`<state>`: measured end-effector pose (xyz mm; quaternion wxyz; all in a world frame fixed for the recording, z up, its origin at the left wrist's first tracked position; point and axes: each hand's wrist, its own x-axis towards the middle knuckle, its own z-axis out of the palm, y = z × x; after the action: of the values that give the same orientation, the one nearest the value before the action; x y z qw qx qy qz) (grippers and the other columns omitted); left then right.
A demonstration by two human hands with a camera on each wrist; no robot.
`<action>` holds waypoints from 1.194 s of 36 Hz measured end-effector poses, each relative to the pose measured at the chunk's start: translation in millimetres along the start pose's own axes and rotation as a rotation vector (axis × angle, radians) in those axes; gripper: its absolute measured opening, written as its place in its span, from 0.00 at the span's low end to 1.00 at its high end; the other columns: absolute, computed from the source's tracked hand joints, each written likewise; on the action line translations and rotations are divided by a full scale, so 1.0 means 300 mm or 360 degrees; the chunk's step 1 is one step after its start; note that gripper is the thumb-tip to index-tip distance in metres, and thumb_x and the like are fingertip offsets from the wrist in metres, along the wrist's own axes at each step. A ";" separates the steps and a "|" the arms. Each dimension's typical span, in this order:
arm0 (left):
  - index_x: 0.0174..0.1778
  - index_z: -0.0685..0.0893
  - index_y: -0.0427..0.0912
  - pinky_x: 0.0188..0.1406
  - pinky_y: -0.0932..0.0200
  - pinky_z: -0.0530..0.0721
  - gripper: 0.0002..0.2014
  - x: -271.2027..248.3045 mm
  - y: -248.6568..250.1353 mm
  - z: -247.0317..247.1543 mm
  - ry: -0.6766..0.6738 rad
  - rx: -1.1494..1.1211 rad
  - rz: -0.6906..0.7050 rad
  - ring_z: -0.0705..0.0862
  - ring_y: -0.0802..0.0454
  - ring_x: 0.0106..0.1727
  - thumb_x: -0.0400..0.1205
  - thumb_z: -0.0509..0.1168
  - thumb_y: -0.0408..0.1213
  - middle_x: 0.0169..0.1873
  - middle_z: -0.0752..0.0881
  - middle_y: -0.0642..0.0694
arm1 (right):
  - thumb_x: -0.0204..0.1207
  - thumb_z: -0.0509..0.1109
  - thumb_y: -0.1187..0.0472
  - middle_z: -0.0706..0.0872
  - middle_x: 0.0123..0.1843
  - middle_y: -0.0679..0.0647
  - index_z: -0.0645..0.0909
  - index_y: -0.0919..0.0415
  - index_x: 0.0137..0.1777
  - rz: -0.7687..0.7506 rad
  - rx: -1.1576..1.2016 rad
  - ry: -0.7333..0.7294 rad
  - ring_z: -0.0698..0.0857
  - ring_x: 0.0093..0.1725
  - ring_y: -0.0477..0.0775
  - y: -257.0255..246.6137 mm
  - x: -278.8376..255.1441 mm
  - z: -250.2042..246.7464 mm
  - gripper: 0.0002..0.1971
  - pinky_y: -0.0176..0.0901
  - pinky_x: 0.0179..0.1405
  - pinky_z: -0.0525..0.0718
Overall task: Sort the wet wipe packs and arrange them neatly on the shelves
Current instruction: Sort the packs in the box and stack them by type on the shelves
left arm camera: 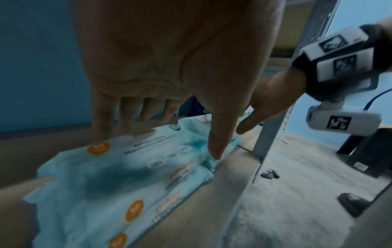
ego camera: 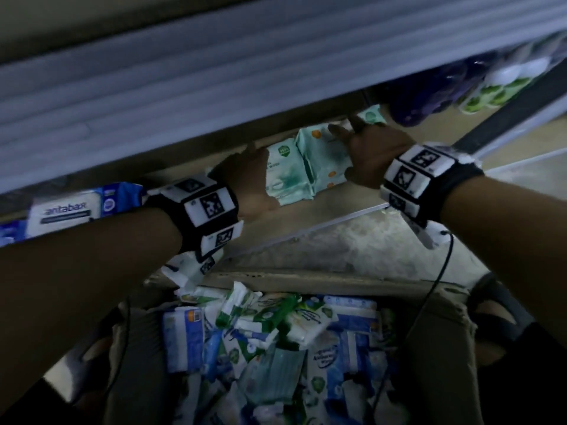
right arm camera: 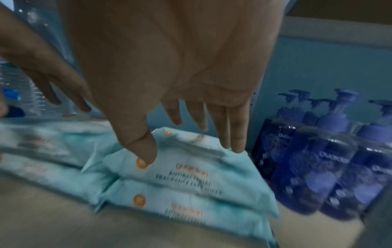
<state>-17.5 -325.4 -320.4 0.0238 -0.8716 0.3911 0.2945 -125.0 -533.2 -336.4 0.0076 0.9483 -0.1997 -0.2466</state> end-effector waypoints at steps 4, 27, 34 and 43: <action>0.87 0.44 0.41 0.80 0.53 0.63 0.50 -0.036 0.057 -0.004 -0.0202 0.0067 0.0024 0.56 0.42 0.85 0.80 0.66 0.60 0.86 0.44 0.41 | 0.79 0.69 0.48 0.46 0.88 0.60 0.42 0.49 0.88 -0.0007 0.0054 -0.0130 0.68 0.79 0.68 -0.006 -0.031 0.043 0.46 0.59 0.72 0.75; 0.81 0.24 0.42 0.83 0.33 0.42 0.71 0.062 0.057 0.097 -0.0564 0.0200 -0.0173 0.25 0.35 0.81 0.64 0.64 0.80 0.79 0.20 0.40 | 0.84 0.62 0.52 0.34 0.88 0.58 0.34 0.52 0.87 0.0100 0.0118 -0.0456 0.41 0.86 0.69 -0.083 -0.046 0.029 0.43 0.63 0.83 0.49; 0.83 0.26 0.42 0.83 0.34 0.45 0.67 0.073 0.040 0.087 -0.0544 0.0204 -0.0137 0.29 0.35 0.83 0.68 0.64 0.77 0.81 0.24 0.40 | 0.84 0.61 0.49 0.38 0.88 0.59 0.39 0.52 0.88 0.0080 0.0109 -0.0329 0.47 0.87 0.66 -0.063 -0.037 0.036 0.41 0.55 0.83 0.48; 0.88 0.46 0.46 0.83 0.51 0.58 0.51 0.023 0.020 0.027 -0.0308 -0.0013 -0.0133 0.47 0.43 0.87 0.77 0.67 0.64 0.87 0.41 0.44 | 0.80 0.68 0.49 0.74 0.78 0.59 0.69 0.56 0.82 0.0042 0.0261 -0.0094 0.72 0.77 0.62 -0.028 -0.149 0.001 0.31 0.47 0.74 0.72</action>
<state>-22.1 -332.0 -329.7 0.0703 -0.8548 0.3491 0.3775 -157.8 -508.2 -316.8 -0.0727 0.9353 -0.2318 -0.2572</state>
